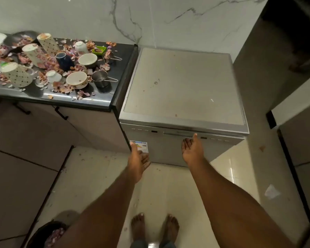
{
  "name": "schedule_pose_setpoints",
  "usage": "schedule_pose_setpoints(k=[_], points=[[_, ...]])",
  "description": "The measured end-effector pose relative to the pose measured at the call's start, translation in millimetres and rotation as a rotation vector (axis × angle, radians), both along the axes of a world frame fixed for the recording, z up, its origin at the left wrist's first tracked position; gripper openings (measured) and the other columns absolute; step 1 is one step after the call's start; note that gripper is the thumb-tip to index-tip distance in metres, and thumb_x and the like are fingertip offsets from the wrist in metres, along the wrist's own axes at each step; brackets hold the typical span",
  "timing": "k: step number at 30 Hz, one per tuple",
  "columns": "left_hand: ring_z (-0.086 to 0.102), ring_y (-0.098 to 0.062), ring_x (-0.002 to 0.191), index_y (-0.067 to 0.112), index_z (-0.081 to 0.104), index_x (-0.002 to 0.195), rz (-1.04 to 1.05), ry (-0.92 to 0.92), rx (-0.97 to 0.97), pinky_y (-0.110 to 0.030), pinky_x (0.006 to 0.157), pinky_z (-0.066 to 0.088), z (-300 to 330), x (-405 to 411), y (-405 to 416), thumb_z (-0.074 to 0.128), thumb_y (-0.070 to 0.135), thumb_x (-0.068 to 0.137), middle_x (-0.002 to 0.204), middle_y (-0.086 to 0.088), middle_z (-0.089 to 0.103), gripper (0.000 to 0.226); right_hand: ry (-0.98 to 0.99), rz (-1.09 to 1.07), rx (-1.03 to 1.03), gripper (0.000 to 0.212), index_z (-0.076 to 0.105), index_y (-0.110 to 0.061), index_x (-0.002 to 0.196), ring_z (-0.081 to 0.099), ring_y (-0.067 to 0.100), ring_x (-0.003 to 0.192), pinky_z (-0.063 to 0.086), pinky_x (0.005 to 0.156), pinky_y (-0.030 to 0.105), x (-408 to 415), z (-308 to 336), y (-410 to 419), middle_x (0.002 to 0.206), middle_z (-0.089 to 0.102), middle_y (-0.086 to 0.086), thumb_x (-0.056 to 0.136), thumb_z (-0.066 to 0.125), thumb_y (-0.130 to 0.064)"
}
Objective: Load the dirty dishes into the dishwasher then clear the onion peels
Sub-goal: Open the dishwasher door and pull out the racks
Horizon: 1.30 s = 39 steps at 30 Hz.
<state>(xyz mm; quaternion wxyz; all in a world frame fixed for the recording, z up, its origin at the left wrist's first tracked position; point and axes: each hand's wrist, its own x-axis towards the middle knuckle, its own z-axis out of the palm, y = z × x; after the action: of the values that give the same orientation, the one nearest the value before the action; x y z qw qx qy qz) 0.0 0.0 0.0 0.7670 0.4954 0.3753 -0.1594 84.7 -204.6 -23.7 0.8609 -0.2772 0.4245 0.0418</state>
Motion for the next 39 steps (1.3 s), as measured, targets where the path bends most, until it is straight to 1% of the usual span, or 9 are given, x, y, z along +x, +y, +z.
schedule_pose_setpoints(k=[2, 5, 13, 20, 28, 31, 33, 37, 39], points=[[0.044, -0.037, 0.145, 0.002, 0.023, 0.161, 0.054, 0.000, -0.036, -0.048, 0.121, 0.037, 1.3, 7.7, 7.9, 0.021, 0.080, 0.097, 0.157, -0.024, 0.044, 0.101, 0.033, -0.027, 0.045, 0.046, 0.059, -0.002, 0.128, 0.062, 0.023, 0.108, 0.048, 0.112, 0.036, 5.4, -7.3, 0.0, 0.131, 0.061, 0.013, 0.100, 0.068, -0.037], [0.048, -0.037, 0.142, 0.000, 0.025, 0.160, 0.170, -0.031, -0.081, -0.046, 0.119, 0.040, 4.3, 21.8, 20.1, 0.023, 0.081, 0.096, 0.154, -0.024, 0.047, 0.104, 0.032, -0.089, 0.092, 0.058, 0.053, -0.004, 0.141, 0.062, 0.022, 0.104, 0.050, 0.103, 0.032, 11.7, -15.3, 3.4, 0.125, 0.060, 0.011, 0.099, 0.068, -0.040], [0.052, -0.036, 0.139, 0.001, 0.022, 0.161, 0.226, -0.059, -0.141, -0.045, 0.117, 0.043, 7.8, 36.6, 8.2, 0.023, 0.081, 0.095, 0.152, -0.025, 0.050, 0.104, 0.055, -0.134, 0.122, 0.054, 0.063, -0.012, 0.136, 0.062, 0.021, 0.120, 0.052, 0.108, 0.036, 31.2, -26.4, 3.2, 0.133, 0.062, 0.010, 0.094, 0.073, -0.045], [0.052, -0.036, 0.139, -0.001, 0.025, 0.160, 0.209, -0.034, -0.154, -0.044, 0.116, 0.044, 1.7, 37.2, 2.4, 0.023, 0.081, 0.095, 0.149, -0.024, 0.053, 0.105, -0.007, -0.171, 0.174, 0.050, 0.062, -0.010, 0.135, 0.067, 0.022, 0.103, 0.054, 0.105, 0.039, 37.1, -29.8, -2.1, 0.108, 0.068, 0.007, 0.097, 0.071, -0.041], [0.055, -0.033, 0.137, 0.001, 0.028, 0.159, 0.105, -0.039, -0.074, -0.042, 0.112, 0.048, -3.9, 40.5, 12.1, 0.023, 0.082, 0.094, 0.148, -0.021, 0.055, 0.104, -0.064, -0.072, 0.170, 0.036, 0.058, -0.011, 0.101, 0.064, 0.022, 0.083, 0.057, 0.078, 0.032, 26.3, -33.0, -18.1, 0.095, 0.061, 0.010, 0.097, 0.067, -0.045], [0.066, -0.025, 0.117, 0.008, 0.045, 0.150, -0.046, -0.053, 0.165, -0.039, 0.100, 0.055, -0.7, 37.5, 3.9, 0.026, 0.077, 0.098, 0.132, -0.016, 0.067, 0.088, -0.032, -0.051, 0.102, 0.034, 0.058, -0.014, 0.096, 0.060, 0.019, 0.074, 0.053, 0.068, 0.028, 16.9, -31.2, -13.1, 0.087, 0.059, 0.006, 0.094, 0.072, -0.045], [0.067, -0.023, 0.104, 0.016, 0.056, 0.135, -0.277, -0.129, 0.540, -0.040, 0.089, 0.058, 0.0, 35.9, -2.8, 0.032, 0.075, 0.098, 0.117, -0.011, 0.067, 0.073, -0.022, -0.037, 0.049, 0.028, 0.063, -0.017, 0.096, 0.060, 0.016, 0.070, 0.049, 0.062, 0.025, -2.3, -32.9, -7.9, 0.084, 0.063, 0.004, 0.095, 0.071, -0.044], [0.061, -0.028, 0.114, 0.026, 0.038, 0.146, -0.721, -0.185, 1.285, -0.045, 0.097, 0.055, -12.1, 27.9, -5.5, 0.056, 0.054, 0.098, 0.125, -0.009, 0.061, 0.059, -0.012, -0.005, -0.076, 0.028, 0.070, -0.017, 0.111, 0.072, 0.018, 0.084, 0.055, 0.070, 0.030, -59.7, -45.7, 1.4, 0.107, 0.073, 0.006, 0.098, 0.068, -0.041], [0.053, -0.028, 0.120, 0.022, 0.044, 0.141, -0.911, -0.211, 1.538, -0.041, 0.101, 0.050, -18.8, 18.3, -6.2, 0.059, 0.042, 0.097, 0.131, -0.011, 0.055, 0.050, 0.004, 0.059, -0.155, 0.030, 0.069, -0.017, 0.112, 0.072, 0.020, 0.094, 0.055, 0.077, 0.032, -91.4, -55.2, 1.3, 0.111, 0.074, 0.005, 0.099, 0.065, -0.044]])
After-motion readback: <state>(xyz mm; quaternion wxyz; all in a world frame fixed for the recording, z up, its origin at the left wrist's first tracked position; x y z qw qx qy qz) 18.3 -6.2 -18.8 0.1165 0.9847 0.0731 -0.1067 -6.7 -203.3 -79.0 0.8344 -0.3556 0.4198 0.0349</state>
